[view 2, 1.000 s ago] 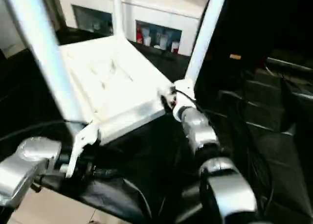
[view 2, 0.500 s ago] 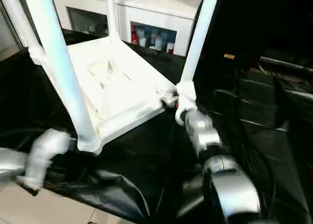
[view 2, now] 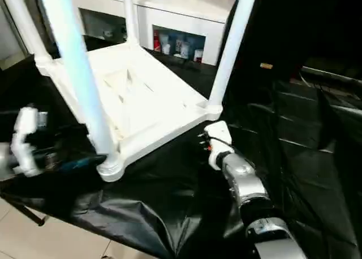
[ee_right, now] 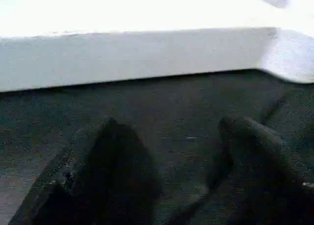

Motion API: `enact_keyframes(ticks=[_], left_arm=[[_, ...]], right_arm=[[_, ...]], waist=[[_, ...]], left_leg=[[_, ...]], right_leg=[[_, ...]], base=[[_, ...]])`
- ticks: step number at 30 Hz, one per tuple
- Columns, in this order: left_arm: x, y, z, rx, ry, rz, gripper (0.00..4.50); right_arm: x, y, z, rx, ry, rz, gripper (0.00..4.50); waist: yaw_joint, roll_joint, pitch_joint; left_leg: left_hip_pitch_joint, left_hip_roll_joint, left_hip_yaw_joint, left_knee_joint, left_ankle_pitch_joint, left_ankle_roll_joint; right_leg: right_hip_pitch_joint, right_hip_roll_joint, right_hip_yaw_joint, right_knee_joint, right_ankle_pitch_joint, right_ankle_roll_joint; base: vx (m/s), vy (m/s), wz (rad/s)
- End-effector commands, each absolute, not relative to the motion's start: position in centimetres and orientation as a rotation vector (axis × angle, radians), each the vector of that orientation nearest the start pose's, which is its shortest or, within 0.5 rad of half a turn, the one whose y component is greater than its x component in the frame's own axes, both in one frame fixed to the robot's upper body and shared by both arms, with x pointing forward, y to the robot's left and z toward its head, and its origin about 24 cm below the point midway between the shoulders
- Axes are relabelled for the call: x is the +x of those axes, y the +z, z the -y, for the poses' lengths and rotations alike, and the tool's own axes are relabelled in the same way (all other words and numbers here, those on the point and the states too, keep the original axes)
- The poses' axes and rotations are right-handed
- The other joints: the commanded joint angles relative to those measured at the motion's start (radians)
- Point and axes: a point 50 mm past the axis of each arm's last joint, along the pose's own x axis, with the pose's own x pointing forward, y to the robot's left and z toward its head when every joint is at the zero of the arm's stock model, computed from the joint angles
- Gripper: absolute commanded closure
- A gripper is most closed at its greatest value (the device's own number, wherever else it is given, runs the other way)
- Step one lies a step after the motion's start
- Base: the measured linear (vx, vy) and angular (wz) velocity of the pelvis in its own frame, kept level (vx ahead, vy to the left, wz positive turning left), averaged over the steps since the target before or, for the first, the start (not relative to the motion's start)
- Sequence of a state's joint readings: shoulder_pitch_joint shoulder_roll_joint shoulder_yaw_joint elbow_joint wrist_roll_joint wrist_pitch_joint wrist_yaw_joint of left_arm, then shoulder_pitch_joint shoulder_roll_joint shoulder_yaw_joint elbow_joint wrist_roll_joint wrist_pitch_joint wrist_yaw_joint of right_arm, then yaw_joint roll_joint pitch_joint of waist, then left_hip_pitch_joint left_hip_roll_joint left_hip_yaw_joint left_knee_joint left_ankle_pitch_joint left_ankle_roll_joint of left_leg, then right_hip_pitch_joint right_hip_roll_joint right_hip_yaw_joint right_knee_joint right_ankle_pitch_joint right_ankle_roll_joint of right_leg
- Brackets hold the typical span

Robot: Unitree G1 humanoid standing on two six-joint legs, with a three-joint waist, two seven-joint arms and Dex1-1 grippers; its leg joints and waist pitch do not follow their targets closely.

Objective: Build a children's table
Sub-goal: Rotate table base

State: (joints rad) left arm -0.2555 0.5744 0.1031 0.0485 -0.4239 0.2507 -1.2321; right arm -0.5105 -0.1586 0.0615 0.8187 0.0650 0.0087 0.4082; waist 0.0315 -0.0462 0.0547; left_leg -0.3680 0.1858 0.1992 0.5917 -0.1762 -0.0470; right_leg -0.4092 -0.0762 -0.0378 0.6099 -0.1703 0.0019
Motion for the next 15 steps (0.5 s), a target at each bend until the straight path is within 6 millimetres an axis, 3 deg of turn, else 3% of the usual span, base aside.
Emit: enact_keyframes(ticks=[1, 6, 9, 10, 15], left_arm=[[27.3, 11.8, -20.7, 0.128, -1.163, -0.049, 0.04], [28.3, 12.2, -16.9, 0.048, -1.273, 0.012, 0.04], [28.4, 12.3, -15.8, 0.036, -1.316, 0.022, 0.04], [28.4, 12.4, -13.9, 0.025, -1.385, 0.045, 0.04], [28.1, 12.6, -10.0, 0.024, -1.521, 0.072, 0.04]], right_arm=[[32.8, 0.3, 13.5, -0.102, 0.484, -0.354, 0.68], [32.9, 0.5, 11.1, -0.100, 0.565, -0.346, 0.68], [32.9, 0.5, 10.7, -0.105, 0.576, -0.344, 0.68], [33.0, 0.6, 10.4, -0.105, 0.580, -0.343, 0.68], [33.1, 0.8, 10.0, -0.108, 0.596, -0.336, 0.68]], waist=[[-0.001, 0.022, -0.062], [0.000, 0.022, -0.063], [0.001, 0.020, -0.062], [0.001, 0.019, -0.063], [0.004, 0.016, -0.062]], left_leg=[[0.021, 0.037, -0.019, -0.079, -0.334, -0.050], [0.019, 0.040, -0.020, -0.078, -0.320, -0.050], [0.019, 0.040, -0.019, -0.078, -0.316, -0.047], [0.020, 0.040, -0.018, -0.078, -0.314, -0.047], [0.019, 0.041, -0.018, -0.077, -0.310, -0.047]], right_leg=[[0.031, -0.048, 0.040, -0.070, -0.264, -0.207], [0.036, -0.052, 0.040, -0.066, -0.235, -0.225], [0.037, -0.052, 0.040, -0.066, -0.233, -0.225], [0.037, -0.051, 0.040, -0.067, -0.234, -0.224], [0.039, -0.053, 0.040, -0.068, -0.240, -0.216]], base=[[0.000, 0.000, 0.00], [0.000, 0.000, 0.00], [0.000, 0.000, 0.00], [0.000, 0.000, 0.00], [0.000, 0.000, 0.00]])
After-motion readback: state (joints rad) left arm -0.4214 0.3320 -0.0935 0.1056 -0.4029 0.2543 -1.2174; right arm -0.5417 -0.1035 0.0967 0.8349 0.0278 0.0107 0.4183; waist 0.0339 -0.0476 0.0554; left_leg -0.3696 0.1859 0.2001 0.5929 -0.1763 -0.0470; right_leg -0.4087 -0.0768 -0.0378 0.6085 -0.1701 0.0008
